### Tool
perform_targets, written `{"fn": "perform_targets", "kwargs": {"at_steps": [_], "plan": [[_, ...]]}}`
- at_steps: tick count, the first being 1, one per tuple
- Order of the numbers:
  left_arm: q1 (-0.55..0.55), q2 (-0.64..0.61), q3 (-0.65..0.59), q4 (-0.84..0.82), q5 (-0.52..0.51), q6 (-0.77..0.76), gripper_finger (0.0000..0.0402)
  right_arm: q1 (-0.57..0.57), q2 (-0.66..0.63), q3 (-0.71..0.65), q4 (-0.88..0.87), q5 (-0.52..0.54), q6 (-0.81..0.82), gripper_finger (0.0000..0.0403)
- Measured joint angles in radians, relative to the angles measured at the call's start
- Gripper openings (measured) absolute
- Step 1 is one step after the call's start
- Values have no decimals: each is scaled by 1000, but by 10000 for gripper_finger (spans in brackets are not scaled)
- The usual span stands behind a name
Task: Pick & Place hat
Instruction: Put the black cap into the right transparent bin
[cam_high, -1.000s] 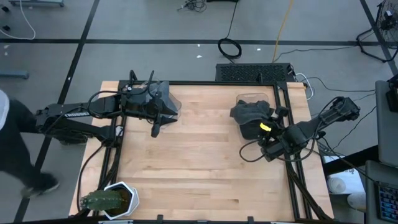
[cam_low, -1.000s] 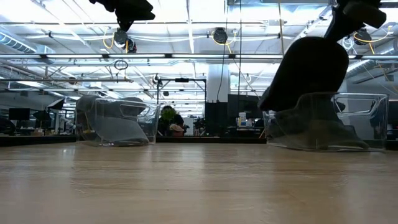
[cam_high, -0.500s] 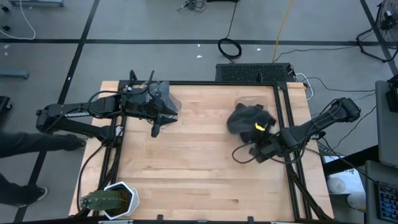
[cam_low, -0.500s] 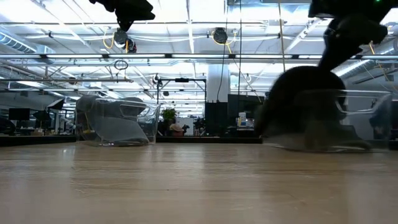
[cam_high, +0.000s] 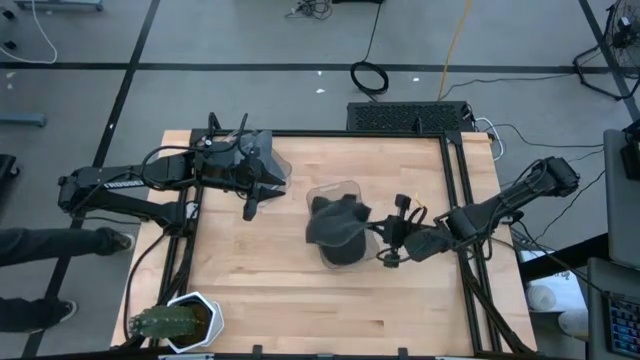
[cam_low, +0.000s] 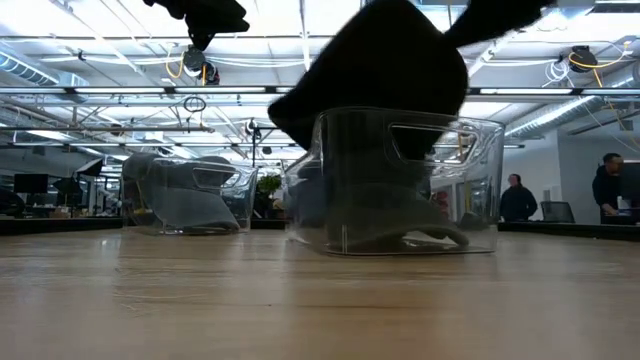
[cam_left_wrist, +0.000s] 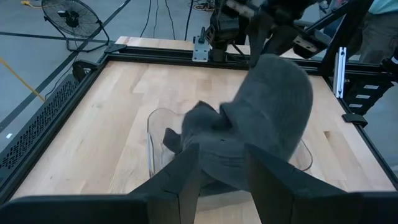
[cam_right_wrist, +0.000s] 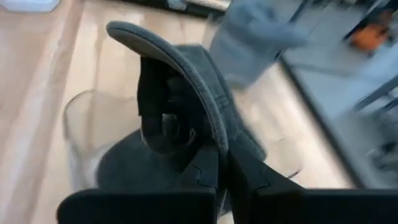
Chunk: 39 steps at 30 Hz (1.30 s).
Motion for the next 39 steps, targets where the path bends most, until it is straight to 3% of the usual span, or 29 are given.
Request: {"fn": "perform_targets", "kwargs": {"at_steps": [11,19,25,35,39], "plan": [[0,0,0,0,0,0,131,0,0,21,29,248,-337,0],[0,0,0,0,0,0,131,30,33,21,-24,245,-275,0],[0,0,0,0,0,0,131,28,116,22,-26,171,-201,0],[0,0,0,0,0,0,131,49,271,24,-68,192,-103,0],[0,0,0,0,0,0,131,53,286,24,-88,129,-64,6]]}}
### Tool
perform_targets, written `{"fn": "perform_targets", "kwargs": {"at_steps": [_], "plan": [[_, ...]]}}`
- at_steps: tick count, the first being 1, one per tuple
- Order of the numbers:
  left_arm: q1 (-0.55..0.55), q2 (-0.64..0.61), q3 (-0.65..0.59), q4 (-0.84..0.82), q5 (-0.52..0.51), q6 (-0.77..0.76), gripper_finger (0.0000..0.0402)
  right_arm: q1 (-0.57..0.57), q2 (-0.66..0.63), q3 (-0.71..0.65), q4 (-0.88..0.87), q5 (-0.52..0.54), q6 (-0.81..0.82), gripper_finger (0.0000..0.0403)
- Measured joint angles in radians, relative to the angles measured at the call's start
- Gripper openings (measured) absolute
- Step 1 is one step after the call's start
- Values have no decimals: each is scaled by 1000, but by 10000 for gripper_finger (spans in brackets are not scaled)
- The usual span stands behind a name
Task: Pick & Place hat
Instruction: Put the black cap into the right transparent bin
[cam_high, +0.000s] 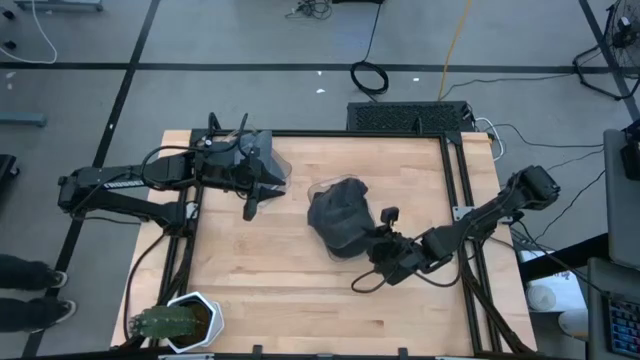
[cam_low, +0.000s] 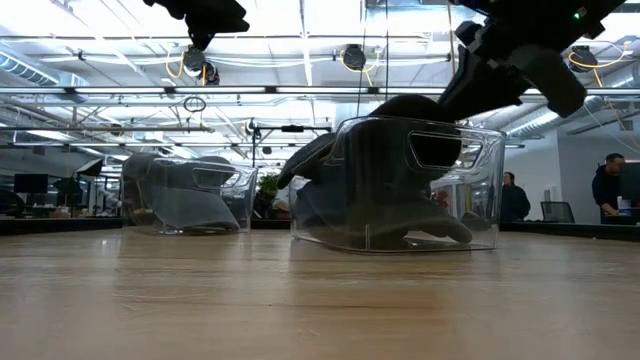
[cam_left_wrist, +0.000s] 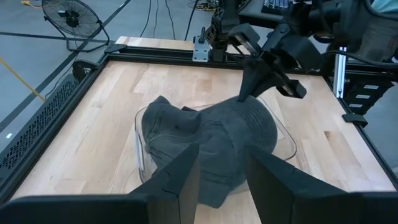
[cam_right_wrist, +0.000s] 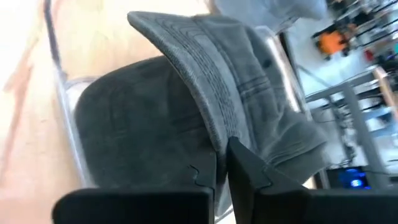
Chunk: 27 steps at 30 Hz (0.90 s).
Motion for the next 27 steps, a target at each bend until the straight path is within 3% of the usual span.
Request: {"fn": "perform_targets", "kwargs": {"at_steps": [7,19,25,27], "plan": [[0,0,0,0,0,0,131,0,-2,-2,-12,-69,85,43],[0,0,0,0,0,0,131,1,-77,-3,-7,-76,76,242],[0,0,0,0,0,0,131,-7,-176,-3,85,-16,25,265],[0,0,0,0,0,0,131,-37,-199,-2,170,-75,-19,255]]}}
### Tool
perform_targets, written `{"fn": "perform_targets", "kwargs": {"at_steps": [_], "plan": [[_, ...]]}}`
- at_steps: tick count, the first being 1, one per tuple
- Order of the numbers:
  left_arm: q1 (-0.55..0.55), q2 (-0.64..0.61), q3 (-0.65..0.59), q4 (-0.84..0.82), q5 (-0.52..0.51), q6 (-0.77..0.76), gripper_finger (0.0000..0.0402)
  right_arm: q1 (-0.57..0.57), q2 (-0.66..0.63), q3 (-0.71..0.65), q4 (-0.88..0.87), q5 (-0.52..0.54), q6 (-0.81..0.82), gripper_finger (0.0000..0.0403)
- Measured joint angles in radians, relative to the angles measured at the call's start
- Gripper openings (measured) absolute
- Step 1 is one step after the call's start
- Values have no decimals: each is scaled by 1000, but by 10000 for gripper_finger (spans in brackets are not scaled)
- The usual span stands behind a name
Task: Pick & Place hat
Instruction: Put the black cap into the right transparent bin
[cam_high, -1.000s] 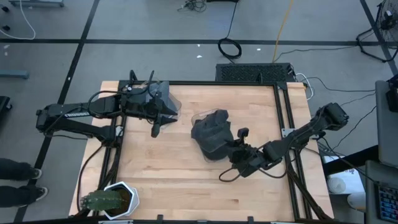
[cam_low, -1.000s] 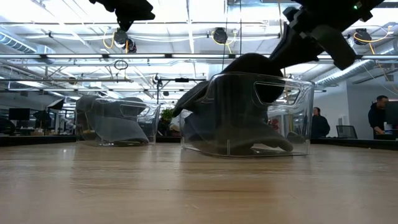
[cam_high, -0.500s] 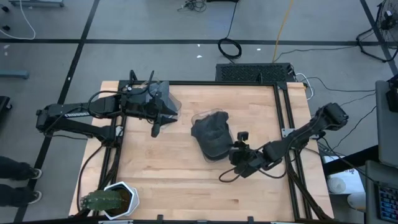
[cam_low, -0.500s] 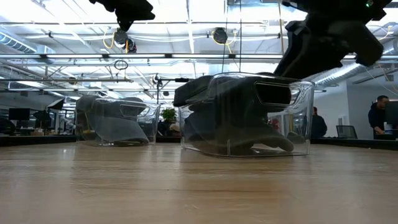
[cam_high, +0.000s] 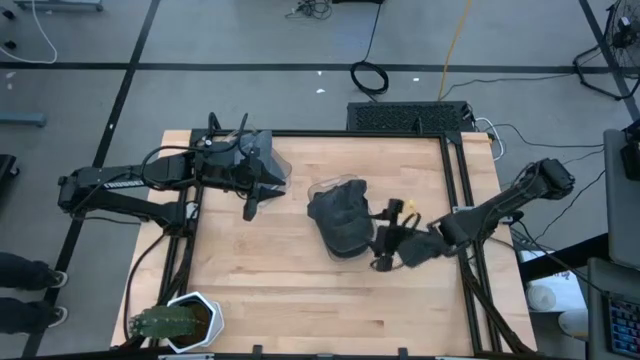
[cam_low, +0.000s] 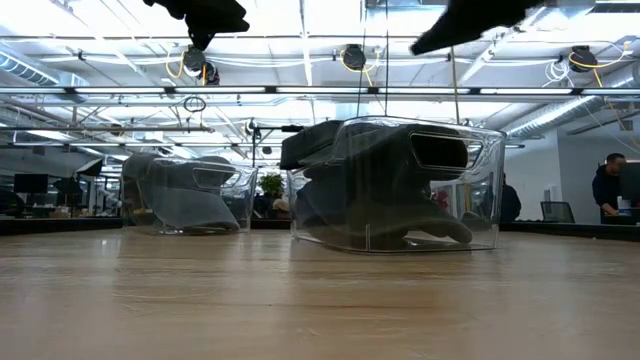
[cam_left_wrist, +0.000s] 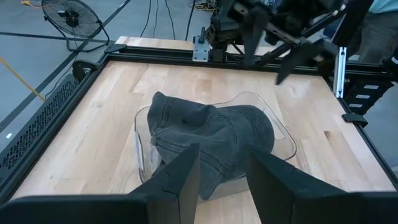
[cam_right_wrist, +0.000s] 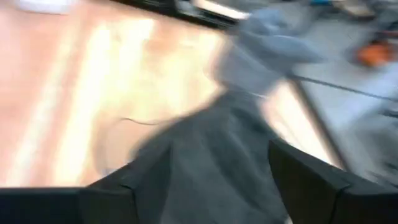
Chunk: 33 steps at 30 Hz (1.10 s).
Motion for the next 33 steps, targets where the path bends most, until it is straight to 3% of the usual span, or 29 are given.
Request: {"fn": "perform_targets", "kwargs": {"at_steps": [2,4,7,9,15,19,23,26,33], "plan": [[0,0,0,0,0,0,131,-51,-2,1,41,-180,-49,230],[0,0,0,0,0,0,131,-106,16,1,34,-339,-77,180],[0,0,0,0,0,0,131,-168,33,0,-17,-383,-107,59],[0,0,0,0,0,0,131,-198,38,0,-23,-383,-133,18],[0,0,0,0,0,0,131,-236,91,0,32,-456,-155,2],[0,0,0,0,0,0,131,-275,188,0,36,-469,-170,0],[0,0,0,0,0,0,131,-308,291,4,44,-567,-141,0],[0,0,0,0,0,0,131,-311,343,6,52,-581,-113,0],[0,0,0,0,0,0,131,-273,280,-4,43,-565,-112,0]]}}
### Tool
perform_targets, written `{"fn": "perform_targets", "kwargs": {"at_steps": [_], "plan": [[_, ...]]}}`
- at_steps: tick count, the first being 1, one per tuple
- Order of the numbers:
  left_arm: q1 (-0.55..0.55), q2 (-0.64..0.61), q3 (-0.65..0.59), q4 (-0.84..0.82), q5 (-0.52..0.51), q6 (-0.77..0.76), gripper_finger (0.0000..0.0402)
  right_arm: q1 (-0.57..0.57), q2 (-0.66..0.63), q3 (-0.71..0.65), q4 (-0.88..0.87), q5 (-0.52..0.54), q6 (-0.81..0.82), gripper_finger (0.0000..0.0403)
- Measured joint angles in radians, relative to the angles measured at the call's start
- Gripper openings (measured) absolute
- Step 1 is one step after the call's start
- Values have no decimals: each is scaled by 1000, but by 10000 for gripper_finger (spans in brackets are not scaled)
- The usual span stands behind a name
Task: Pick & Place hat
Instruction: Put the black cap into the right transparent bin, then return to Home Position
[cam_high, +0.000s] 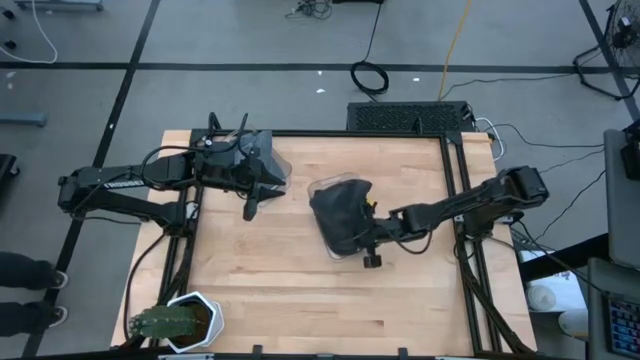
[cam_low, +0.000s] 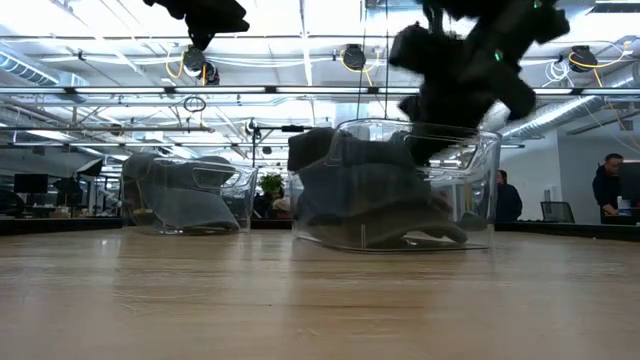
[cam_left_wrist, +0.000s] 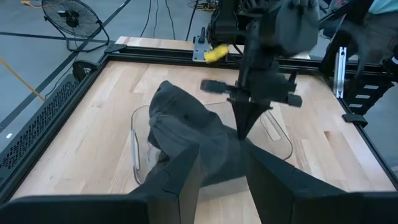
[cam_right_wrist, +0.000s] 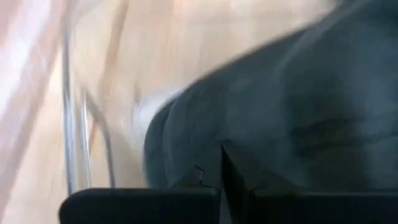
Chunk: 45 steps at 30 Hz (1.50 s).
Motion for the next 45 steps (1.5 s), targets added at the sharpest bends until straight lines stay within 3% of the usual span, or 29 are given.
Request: {"fn": "perform_targets", "kwargs": {"at_steps": [12,19,23,26,31,37,45], "plan": [[0,0,0,0,0,0,131,7,-389,-44,38,1,-25,0],[0,0,0,0,0,0,131,-76,-725,-399,257,-11,-31,0],[0,0,0,0,0,0,131,-141,-882,-609,470,-144,8,0],[0,0,0,0,0,0,131,-193,-954,-731,631,-217,57,0],[0,0,0,0,0,0,131,-248,-1000,-843,723,-261,71,0],[0,0,0,0,0,0,131,-287,-1104,-918,794,-162,33,0],[0,0,0,0,0,0,131,-295,-1294,-918,514,70,-11,0]]}}
